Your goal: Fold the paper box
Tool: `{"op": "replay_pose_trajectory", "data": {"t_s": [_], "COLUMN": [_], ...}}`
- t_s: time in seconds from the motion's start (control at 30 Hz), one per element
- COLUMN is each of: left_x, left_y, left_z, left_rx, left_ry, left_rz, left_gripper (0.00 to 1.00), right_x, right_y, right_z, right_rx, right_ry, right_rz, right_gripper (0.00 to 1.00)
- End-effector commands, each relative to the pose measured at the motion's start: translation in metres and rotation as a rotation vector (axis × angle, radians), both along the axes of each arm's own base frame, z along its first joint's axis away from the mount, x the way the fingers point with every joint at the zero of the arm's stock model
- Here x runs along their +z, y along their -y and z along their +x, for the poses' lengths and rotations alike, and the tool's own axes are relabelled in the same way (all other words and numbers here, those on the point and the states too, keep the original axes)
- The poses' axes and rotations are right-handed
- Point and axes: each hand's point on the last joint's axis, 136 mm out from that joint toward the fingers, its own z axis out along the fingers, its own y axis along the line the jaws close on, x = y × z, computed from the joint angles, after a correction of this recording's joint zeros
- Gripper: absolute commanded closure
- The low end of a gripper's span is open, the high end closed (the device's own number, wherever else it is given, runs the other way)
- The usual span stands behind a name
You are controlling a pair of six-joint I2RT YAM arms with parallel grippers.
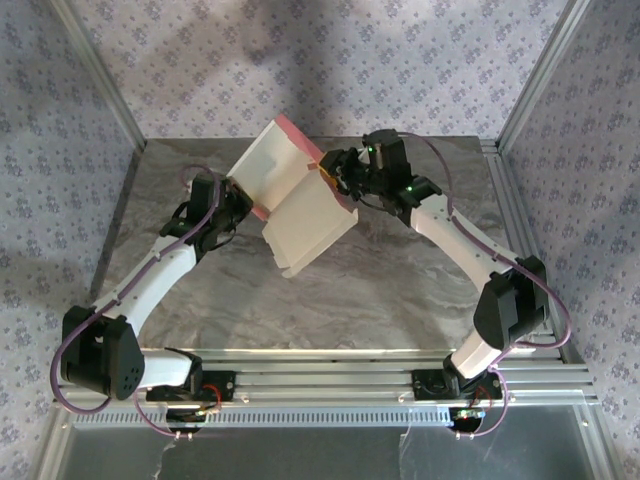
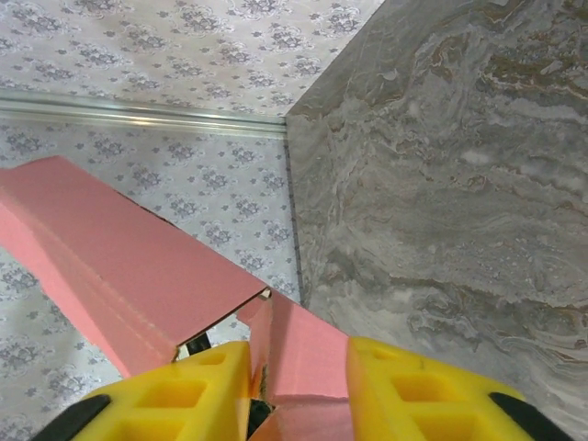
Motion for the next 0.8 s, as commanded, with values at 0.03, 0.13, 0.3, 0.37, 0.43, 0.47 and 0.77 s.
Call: {"op": "replay_pose_trajectory", "data": {"t_s": [0.03,0.13,0.3,0.37,0.43,0.47,0.77], "left_x": [0.035,0.035,0.035,0.035,0.036,0.035,0.036], "left_y": [0.013,0.012,0.009,0.007,0.006,0.005,0.007], "left_z": [0.001,0.000,-0.002,-0.003,-0.004,-0.004,-0.006], "left_rx": [-0.048,-0.048,-0.058,-0.068,-0.083,-0.094,-0.227], "left_ry": [0.081,0.080,0.075,0.065,0.054,0.042,-0.025], "left_rz": [-0.033,-0.027,0.011,0.046,0.079,0.098,0.196], "left_gripper": [1.00,1.00,1.00,1.00,1.00,1.00,1.00], "right_x": [-0.007,-0.004,0.007,0.019,0.034,0.042,0.102], "right_y": [-0.003,-0.002,0.005,0.013,0.021,0.025,0.077], "right_z": [-0.005,-0.006,-0.009,-0.014,-0.020,-0.024,-0.047], "right_rx": [0.018,0.017,0.024,0.035,0.059,0.086,0.212], "right_ry": [-0.013,-0.009,0.020,0.066,0.127,0.167,0.439], "right_rz": [-0.053,-0.058,-0.089,-0.123,-0.159,-0.167,-0.163], "right_gripper": [0.77,0.84,0.69,0.63,0.58,0.56,0.56]}}
